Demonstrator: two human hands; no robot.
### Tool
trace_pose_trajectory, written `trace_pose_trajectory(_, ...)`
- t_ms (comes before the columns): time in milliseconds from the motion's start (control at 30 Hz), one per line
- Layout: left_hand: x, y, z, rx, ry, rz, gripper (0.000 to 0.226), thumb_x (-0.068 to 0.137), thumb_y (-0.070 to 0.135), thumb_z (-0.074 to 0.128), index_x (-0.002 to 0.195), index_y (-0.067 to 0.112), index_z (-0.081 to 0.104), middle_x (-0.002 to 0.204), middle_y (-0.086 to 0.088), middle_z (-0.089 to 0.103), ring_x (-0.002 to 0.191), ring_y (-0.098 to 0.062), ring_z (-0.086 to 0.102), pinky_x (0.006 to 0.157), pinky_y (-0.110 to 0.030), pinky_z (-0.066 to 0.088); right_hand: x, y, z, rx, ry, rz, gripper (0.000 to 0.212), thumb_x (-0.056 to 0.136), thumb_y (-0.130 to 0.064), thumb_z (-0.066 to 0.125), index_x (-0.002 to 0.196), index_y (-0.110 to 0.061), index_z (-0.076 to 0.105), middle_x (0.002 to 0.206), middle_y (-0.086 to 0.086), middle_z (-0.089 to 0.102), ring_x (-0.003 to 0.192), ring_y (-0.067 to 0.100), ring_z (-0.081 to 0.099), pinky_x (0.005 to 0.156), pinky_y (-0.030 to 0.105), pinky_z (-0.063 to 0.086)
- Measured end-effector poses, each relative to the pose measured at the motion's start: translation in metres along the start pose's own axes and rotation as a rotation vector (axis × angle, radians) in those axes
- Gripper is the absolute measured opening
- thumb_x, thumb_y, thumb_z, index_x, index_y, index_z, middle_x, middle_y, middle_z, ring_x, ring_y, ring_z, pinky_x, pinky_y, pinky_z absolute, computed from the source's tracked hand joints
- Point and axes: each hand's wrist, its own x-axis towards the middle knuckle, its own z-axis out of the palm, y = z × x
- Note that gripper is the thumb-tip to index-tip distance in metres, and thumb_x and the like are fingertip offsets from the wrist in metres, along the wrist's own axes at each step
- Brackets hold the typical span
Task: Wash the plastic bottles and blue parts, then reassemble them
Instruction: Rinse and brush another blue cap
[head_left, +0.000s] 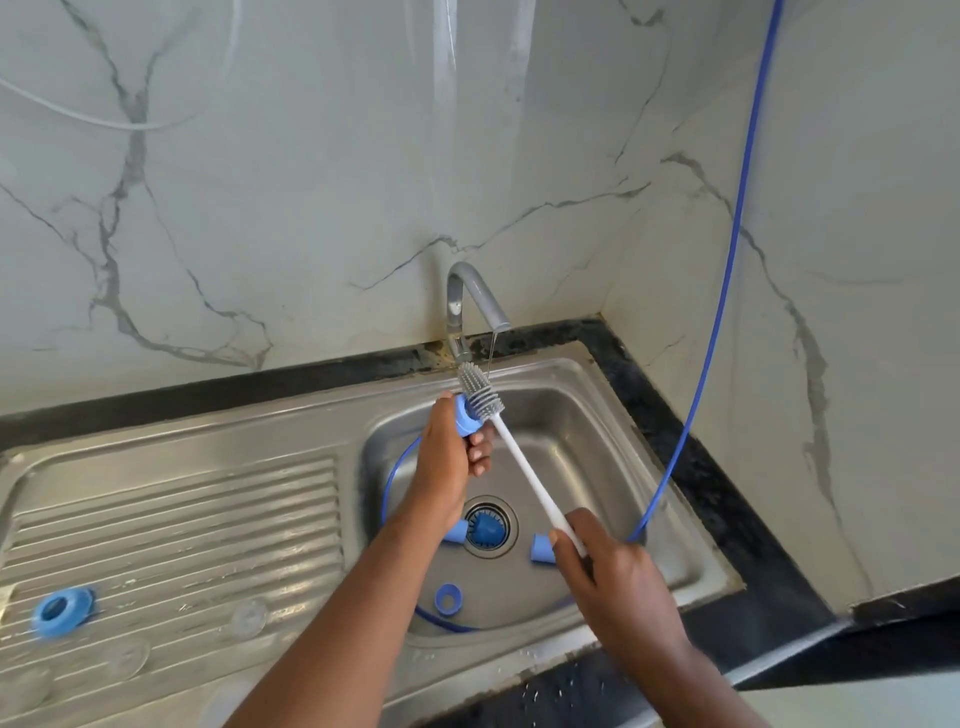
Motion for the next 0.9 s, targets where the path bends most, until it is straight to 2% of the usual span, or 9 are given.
trace_pose_trajectory(100,0.004,0.003,-0.002,-0.138,0.055,-0.016,0.038,0.104,0.036,0.031,0.078,0.017,0.05,0.06,0.0,0.031,0.051,-0.012,0.027,0.05,-0.03,0.021,-0.014,-0.003,0.004,0.002,-0.044,0.05,0.026,0.095,-0.06,0.039,0.098,-0.035,0.044,0.047,-0.006,0.039,0.047,0.018,0.043,0.047,0.035,0.04)
trace_pose_trajectory(200,0.002,-0.001,-0.004,-0.118,0.047,-0.037,0.037,0.104,0.038,0.032,0.076,0.019,0.048,0.06,0.001,0.031,0.051,-0.011,0.026,0.049,-0.029,0.021,-0.014,-0.004,0.006,0.045,-0.031,0.064,0.034,0.091,-0.066,0.03,0.1,-0.036,0.042,0.048,-0.005,0.038,0.052,0.023,0.047,0.051,0.04,0.043)
trace_pose_trajectory(300,-0.004,-0.004,0.002,-0.133,0.025,-0.047,0.038,0.103,0.038,0.031,0.075,0.02,0.048,0.06,0.001,0.032,0.052,-0.012,0.024,0.05,-0.029,0.019,0.002,-0.005,0.008,0.07,-0.029,0.049,0.027,0.092,-0.062,0.034,0.092,-0.035,0.038,0.049,-0.002,0.04,0.051,0.022,0.043,0.051,0.04,0.04)
trace_pose_trajectory(433,0.002,0.001,-0.006,-0.208,0.097,-0.05,0.041,0.105,0.041,0.032,0.077,0.018,0.051,0.058,0.001,0.033,0.051,-0.011,0.027,0.05,-0.028,0.022,-0.013,-0.001,0.009,0.101,-0.079,0.057,0.02,0.094,-0.056,0.041,0.104,-0.039,0.046,0.055,0.002,0.047,0.05,0.018,0.045,0.051,0.033,0.04)
trace_pose_trajectory(533,-0.001,-0.006,-0.001,-0.171,0.055,-0.057,0.044,0.106,0.043,0.029,0.081,0.017,0.053,0.061,0.0,0.033,0.053,-0.011,0.026,0.05,-0.028,0.02,-0.003,0.005,0.005,0.11,-0.05,0.026,0.012,0.095,-0.055,0.043,0.095,-0.044,0.037,0.055,0.0,0.046,0.05,0.017,0.043,0.051,0.035,0.04)
trace_pose_trajectory(600,-0.005,-0.009,0.005,-0.152,0.032,-0.062,0.043,0.106,0.044,0.028,0.082,0.018,0.052,0.062,0.0,0.034,0.054,-0.012,0.025,0.051,-0.029,0.02,0.004,0.012,0.002,0.072,-0.046,-0.01,0.014,0.095,-0.053,0.044,0.091,-0.045,0.034,0.052,-0.003,0.044,0.049,0.018,0.039,0.05,0.037,0.039)
trace_pose_trajectory(733,-0.004,-0.008,0.001,-0.048,0.085,-0.053,0.039,0.105,0.045,0.03,0.083,0.019,0.048,0.061,0.003,0.035,0.053,-0.01,0.027,0.052,-0.029,0.017,-0.009,0.02,-0.011,0.027,-0.088,-0.021,0.019,0.096,-0.049,0.053,0.107,-0.047,0.037,0.049,-0.008,0.041,0.046,0.018,0.042,0.047,0.033,0.039)
trace_pose_trajectory(800,-0.006,-0.011,0.004,0.041,0.074,-0.068,0.036,0.104,0.045,0.029,0.088,0.019,0.047,0.063,0.004,0.036,0.053,-0.01,0.027,0.05,-0.028,0.018,-0.002,0.027,-0.015,0.016,-0.062,-0.034,0.019,0.096,-0.05,0.053,0.106,-0.044,0.037,0.047,-0.007,0.039,0.049,0.022,0.048,0.048,0.034,0.038)
trace_pose_trajectory(900,-0.011,-0.01,0.015,0.041,0.059,-0.072,0.036,0.103,0.041,0.025,0.087,0.018,0.047,0.065,0.003,0.036,0.054,-0.01,0.025,0.049,-0.028,0.019,0.008,0.033,-0.016,0.045,-0.095,-0.043,0.018,0.096,-0.052,0.049,0.102,-0.039,0.037,0.051,-0.008,0.045,0.047,0.019,0.043,0.049,0.035,0.038)
